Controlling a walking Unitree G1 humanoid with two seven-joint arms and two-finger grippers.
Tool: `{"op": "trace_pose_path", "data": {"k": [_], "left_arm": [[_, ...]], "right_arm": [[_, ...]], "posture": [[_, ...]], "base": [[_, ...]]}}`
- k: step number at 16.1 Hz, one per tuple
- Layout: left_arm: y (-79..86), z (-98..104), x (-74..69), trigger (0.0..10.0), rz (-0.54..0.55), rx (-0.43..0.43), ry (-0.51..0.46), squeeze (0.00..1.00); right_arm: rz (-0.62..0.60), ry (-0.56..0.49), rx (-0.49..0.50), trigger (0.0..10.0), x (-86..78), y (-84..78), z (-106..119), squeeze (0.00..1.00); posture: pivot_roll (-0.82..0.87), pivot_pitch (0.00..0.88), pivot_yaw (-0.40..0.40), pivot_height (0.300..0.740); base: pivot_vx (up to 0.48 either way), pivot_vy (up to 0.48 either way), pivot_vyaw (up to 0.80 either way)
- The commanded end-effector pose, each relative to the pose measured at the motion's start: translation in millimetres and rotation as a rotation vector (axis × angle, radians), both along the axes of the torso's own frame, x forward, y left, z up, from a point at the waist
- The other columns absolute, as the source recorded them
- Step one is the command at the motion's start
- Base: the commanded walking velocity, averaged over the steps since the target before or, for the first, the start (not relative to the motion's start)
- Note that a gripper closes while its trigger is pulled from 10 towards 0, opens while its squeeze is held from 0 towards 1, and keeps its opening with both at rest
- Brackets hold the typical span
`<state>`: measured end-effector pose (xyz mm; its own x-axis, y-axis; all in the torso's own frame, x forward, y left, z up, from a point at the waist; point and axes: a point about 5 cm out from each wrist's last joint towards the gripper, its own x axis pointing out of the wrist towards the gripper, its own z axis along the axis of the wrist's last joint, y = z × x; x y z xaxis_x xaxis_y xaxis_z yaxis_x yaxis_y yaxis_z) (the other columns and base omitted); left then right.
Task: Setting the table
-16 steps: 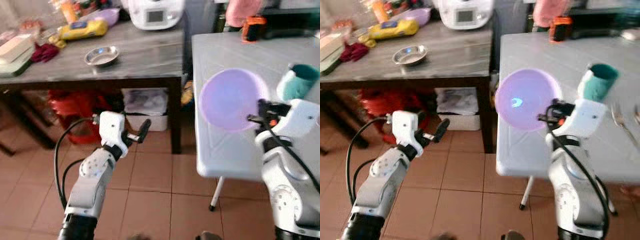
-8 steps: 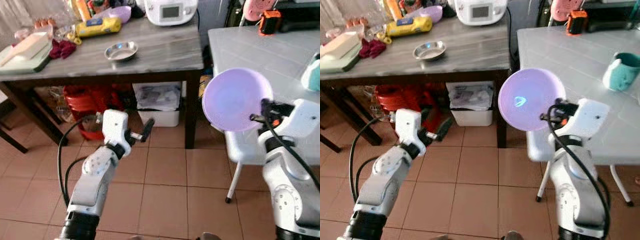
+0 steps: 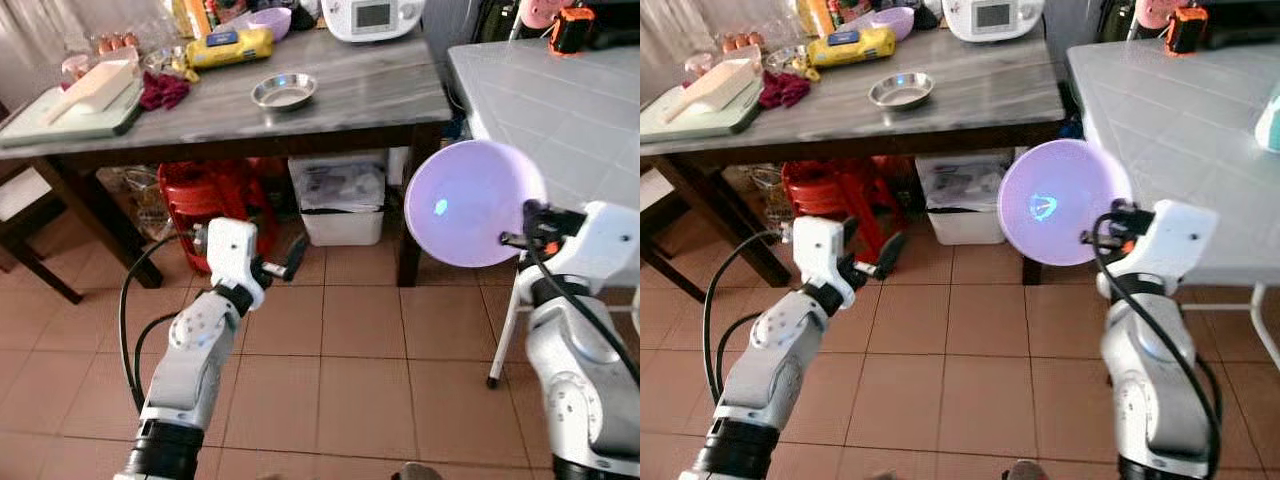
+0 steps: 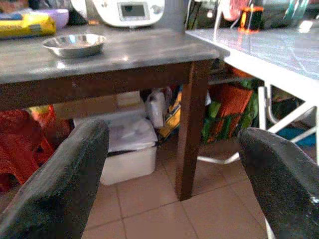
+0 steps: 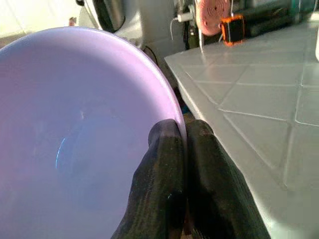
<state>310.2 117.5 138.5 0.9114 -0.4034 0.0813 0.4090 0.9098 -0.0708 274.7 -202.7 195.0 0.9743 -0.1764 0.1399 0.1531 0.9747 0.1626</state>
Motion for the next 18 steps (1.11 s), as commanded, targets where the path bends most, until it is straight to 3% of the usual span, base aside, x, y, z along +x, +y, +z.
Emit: {"op": "trace_pose_path", "data": {"k": [1, 3, 9, 18], "left_arm": [[12.6, -3.3, -0.5, 10.0, 0.044, 0.022, 0.010, 0.00], [12.4, -3.1, -0.4, 10.0, 0.047, 0.022, 0.008, 0.00], [7.8, 2.1, -3.4, 10.0, -0.013, 0.008, -0.027, 0.00], [5.6, 1.6, -4.0, 10.0, -0.022, 0.013, -0.028, 0.00]], "right_arm": [[0.042, -0.026, 0.004, 10.0, 0.3, 10.1, 4.4, 0.00], [0.040, -0.027, -0.002, 10.0, -0.1, 9.7, 4.5, 0.00], [0.031, -0.027, -0.014, 10.0, -1.8, 8.1, 4.2, 0.00], [0.024, -0.024, -0.020, 10.0, -2.9, 7.1, 3.5, 0.00]], "posture": [[-0.18, 0.113, 0.106, 0.740], [-0.18, 0.113, 0.106, 0.740], [-0.19, 0.120, 0.106, 0.740], [-0.19, 0.123, 0.109, 0.740]], "base": [[0.000, 0.409, 0.00], [0.000, 0.411, 0.00], [0.000, 0.000, 0.00], [0.178, 0.000, 0.51]]}}
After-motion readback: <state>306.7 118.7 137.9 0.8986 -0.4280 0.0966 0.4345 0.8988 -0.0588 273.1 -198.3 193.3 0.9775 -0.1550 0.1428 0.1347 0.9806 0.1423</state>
